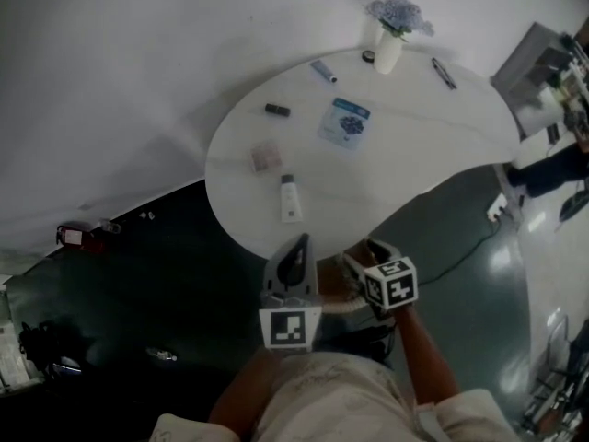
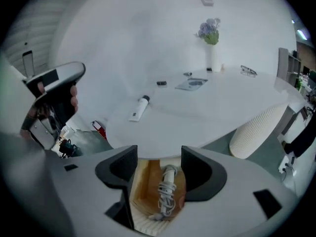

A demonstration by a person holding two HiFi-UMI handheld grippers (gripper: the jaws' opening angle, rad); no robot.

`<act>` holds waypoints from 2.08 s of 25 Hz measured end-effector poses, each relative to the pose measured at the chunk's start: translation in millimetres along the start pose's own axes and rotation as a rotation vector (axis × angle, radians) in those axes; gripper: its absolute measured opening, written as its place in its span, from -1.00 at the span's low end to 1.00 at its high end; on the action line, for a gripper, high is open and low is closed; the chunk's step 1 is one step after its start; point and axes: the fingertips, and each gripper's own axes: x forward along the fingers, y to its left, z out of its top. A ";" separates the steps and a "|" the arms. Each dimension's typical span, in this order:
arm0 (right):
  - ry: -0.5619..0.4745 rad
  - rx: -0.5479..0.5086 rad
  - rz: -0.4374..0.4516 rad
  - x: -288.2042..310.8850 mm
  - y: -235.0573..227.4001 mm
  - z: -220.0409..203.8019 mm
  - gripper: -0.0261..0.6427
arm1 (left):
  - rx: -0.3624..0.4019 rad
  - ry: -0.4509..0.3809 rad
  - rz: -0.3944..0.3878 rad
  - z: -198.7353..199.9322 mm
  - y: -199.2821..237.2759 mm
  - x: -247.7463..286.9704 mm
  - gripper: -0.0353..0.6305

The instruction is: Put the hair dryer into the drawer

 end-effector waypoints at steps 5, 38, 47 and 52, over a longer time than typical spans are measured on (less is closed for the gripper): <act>-0.222 -0.081 -0.027 -56.0 20.8 69.5 -0.12 | -0.010 -0.025 -0.001 16.8 1.7 4.0 -0.91; -0.841 -0.266 -0.157 -206.7 67.0 218.5 -0.90 | 0.021 -0.136 -0.011 106.3 7.2 9.8 -0.91; -0.818 -0.278 -0.191 -202.1 63.0 217.6 -0.90 | 0.012 -0.140 -0.006 114.2 1.9 7.4 -0.91; -0.811 -0.284 -0.209 -199.6 59.1 215.5 -0.90 | 0.020 -0.148 -0.014 118.0 -0.3 6.6 -0.91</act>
